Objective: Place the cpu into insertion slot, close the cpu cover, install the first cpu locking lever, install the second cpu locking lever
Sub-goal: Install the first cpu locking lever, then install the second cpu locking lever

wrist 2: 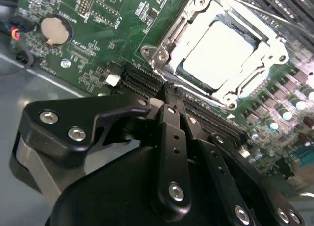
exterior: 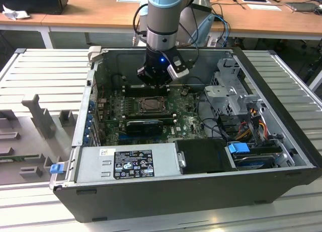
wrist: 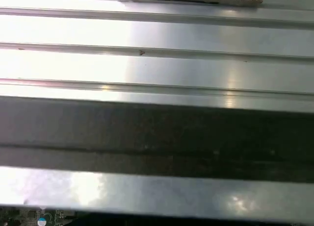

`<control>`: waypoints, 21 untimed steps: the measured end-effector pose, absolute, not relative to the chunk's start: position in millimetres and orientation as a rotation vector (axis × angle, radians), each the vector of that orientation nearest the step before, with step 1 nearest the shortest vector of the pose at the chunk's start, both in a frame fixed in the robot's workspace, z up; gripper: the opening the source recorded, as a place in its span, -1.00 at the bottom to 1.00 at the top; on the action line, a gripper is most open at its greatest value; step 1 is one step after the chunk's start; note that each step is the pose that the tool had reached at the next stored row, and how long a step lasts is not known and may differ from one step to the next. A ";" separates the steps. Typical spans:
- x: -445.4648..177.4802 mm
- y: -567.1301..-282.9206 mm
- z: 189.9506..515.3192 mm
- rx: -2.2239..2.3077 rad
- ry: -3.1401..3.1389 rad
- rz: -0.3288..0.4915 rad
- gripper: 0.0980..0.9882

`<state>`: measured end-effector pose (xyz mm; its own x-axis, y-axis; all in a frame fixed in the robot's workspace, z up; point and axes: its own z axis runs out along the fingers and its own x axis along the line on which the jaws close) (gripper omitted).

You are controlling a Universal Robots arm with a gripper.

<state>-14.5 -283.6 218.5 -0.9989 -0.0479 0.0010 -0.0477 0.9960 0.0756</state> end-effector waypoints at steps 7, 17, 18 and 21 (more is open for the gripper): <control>-14.4 -290.6 219.0 0.075 -3.135 -0.119 -0.98; -14.3 -295.3 226.4 0.075 -3.135 -0.119 -0.98; -14.3 -295.3 230.7 0.075 -3.135 -0.119 -0.98; -14.3 -295.3 242.4 0.075 -3.136 -0.119 -0.98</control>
